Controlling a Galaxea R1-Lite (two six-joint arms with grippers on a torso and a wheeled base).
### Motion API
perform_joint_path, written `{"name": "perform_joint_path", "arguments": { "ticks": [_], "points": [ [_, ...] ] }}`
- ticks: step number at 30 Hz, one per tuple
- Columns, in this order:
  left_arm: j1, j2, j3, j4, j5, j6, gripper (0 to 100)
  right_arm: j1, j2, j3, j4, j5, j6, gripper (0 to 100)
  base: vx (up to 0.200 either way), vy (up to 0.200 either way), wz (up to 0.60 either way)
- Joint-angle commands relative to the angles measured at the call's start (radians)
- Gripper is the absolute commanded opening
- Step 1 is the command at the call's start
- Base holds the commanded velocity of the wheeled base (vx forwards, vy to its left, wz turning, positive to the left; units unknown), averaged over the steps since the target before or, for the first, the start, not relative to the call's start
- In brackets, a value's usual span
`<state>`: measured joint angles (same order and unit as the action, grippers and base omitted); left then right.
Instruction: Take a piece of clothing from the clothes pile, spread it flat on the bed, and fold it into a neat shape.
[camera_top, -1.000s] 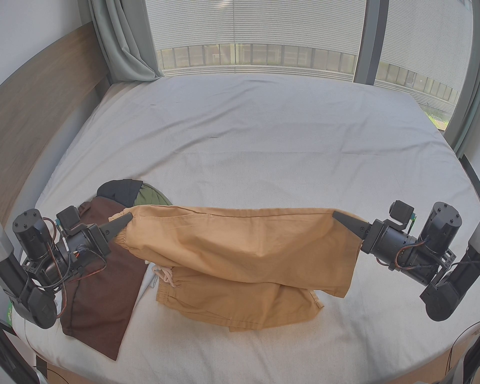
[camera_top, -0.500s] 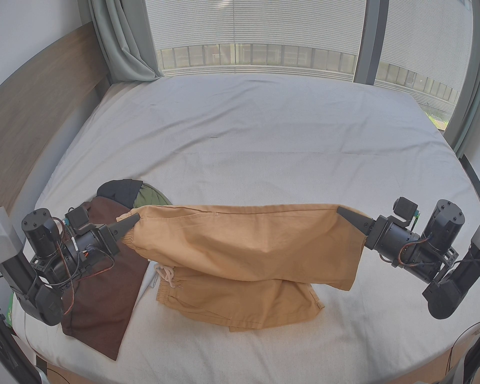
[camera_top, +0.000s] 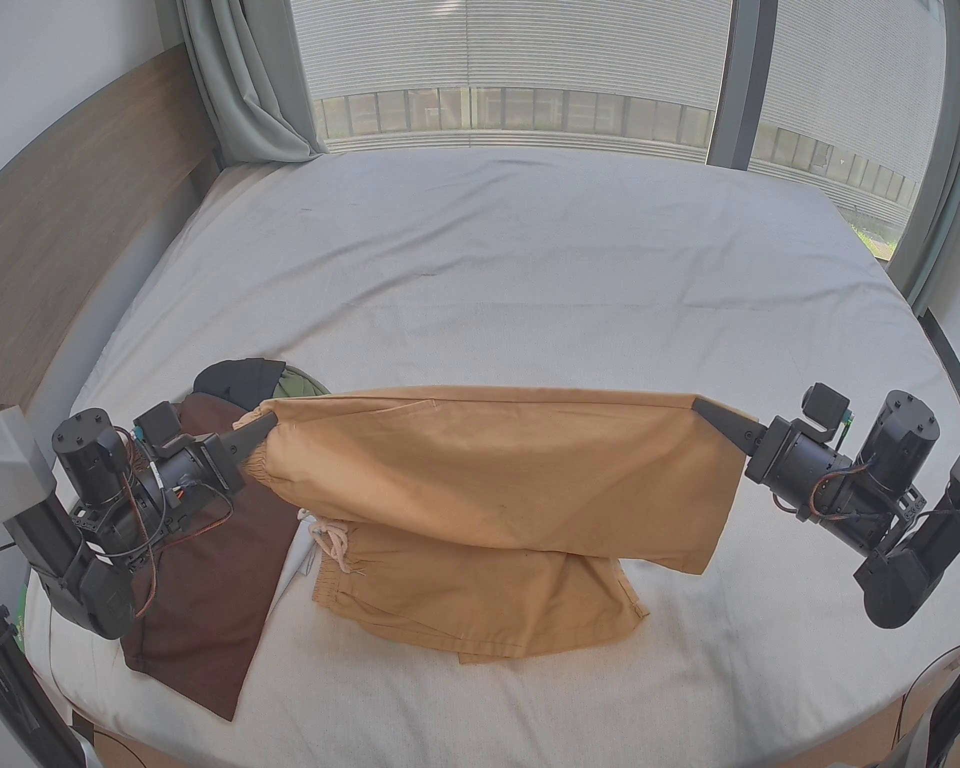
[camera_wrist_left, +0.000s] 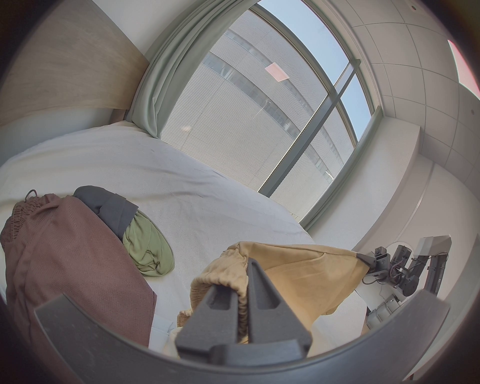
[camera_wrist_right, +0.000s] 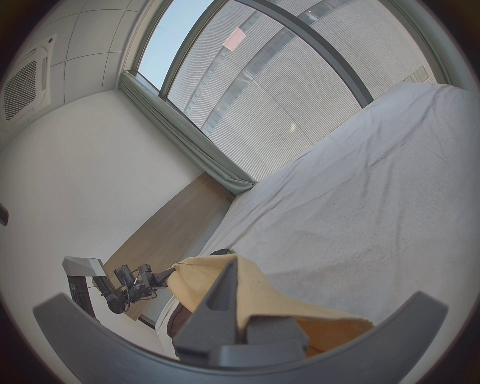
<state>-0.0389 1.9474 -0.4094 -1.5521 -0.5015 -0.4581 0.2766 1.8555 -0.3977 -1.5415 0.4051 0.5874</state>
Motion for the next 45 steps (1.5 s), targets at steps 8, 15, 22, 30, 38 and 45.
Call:
{"name": "perform_joint_path", "arguments": {
  "ticks": [8, 15, 22, 30, 38, 45],
  "points": [
    [0.005, 0.016, -0.022, 0.001, 0.029, -0.004, 0, -0.033, -0.001, -0.001, 0.000, 0.017, -0.001, 0, 0.000, 0.000, 0.00],
    [0.005, 0.016, -0.026, 0.001, 0.029, -0.004, 0, -0.048, 0.001, -0.003, 0.000, 0.021, -0.001, 0, 0.000, 0.000, 0.00],
    [0.007, 0.021, -0.026, 0.000, 0.029, -0.004, 0, -0.060, 0.002, -0.007, 0.000, 0.021, -0.001, 0, 0.000, 0.000, 0.00],
    [0.007, 0.021, -0.028, 0.000, 0.029, -0.004, 0, -0.060, 0.002, -0.007, 0.000, 0.021, -0.001, 0, 0.000, 0.000, 0.00],
    [0.007, 0.018, -0.026, 0.000, 0.031, -0.002, 0, -0.050, 0.007, -0.009, 0.000, 0.020, -0.001, 0, 0.000, 0.000, 0.00],
    [-0.001, 0.007, -0.028, 0.001, 0.032, -0.005, 0, -0.050, 0.013, -0.055, 0.000, 0.020, -0.003, 0, 0.000, 0.000, 0.00]
  ]
}}
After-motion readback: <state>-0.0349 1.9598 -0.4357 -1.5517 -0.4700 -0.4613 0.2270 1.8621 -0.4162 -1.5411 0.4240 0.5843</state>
